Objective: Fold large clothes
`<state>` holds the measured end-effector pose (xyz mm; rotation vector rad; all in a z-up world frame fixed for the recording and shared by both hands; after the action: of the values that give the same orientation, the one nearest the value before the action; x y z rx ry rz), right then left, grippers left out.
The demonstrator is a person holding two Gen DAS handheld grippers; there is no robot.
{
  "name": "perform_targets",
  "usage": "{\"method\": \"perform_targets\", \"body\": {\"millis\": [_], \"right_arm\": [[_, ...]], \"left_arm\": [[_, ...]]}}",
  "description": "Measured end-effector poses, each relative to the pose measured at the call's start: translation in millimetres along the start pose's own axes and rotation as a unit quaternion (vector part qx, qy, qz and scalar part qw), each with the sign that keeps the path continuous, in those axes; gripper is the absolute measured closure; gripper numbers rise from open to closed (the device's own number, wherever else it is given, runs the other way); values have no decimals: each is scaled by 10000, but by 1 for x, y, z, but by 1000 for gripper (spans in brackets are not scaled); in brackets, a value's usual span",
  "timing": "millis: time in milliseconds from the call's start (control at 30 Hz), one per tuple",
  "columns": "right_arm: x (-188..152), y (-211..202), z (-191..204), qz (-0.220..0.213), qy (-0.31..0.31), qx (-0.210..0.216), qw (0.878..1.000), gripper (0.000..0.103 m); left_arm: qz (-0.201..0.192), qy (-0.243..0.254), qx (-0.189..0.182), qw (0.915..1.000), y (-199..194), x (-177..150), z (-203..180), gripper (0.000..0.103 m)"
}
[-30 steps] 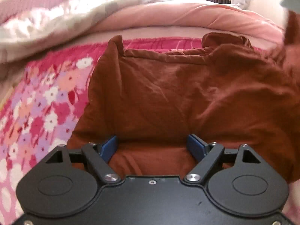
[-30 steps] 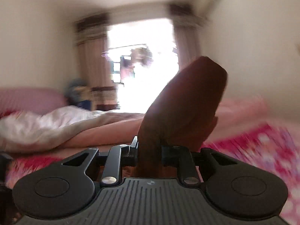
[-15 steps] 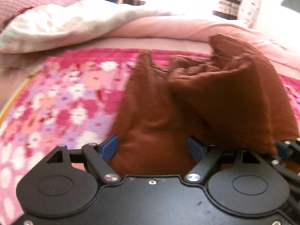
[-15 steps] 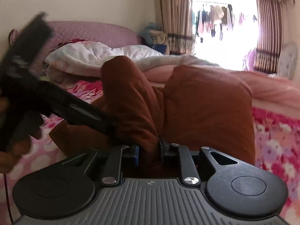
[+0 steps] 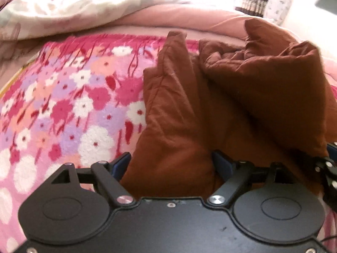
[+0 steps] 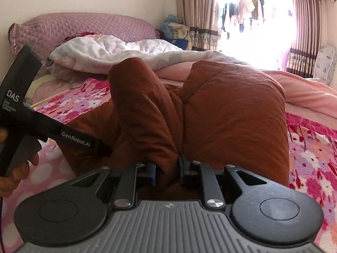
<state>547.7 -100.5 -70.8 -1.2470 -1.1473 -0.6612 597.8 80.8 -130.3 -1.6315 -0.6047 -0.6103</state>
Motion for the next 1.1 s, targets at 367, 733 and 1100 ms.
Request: {"method": "perform_targets", "body": {"millis": [367,733,1100], "right_arm": [[6,-13,7,-288,-8,74,9996,81],[4,-5,44,-258,158,1024,9943,81],[2,32,66,260,-255,1212,9920,82]], "left_arm": [[-427,711,-144,9965,-69,2,-8,19],[31,-5,-164,9999,-52,-5,30,18],[288,127,-151,9994,-31,-13,37,15]]}}
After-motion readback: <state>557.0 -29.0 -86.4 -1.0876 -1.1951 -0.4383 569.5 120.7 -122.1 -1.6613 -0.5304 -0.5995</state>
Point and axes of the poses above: each gripper's, at about its wrist camera, not at the fingertips, and y roughly the way its jaws point, z to its left, x to its top, the point moved 6 cm from there along y, roughly the way its jaws point, and after that the axes turned 1 degree about -y, right-handed, at the moved point
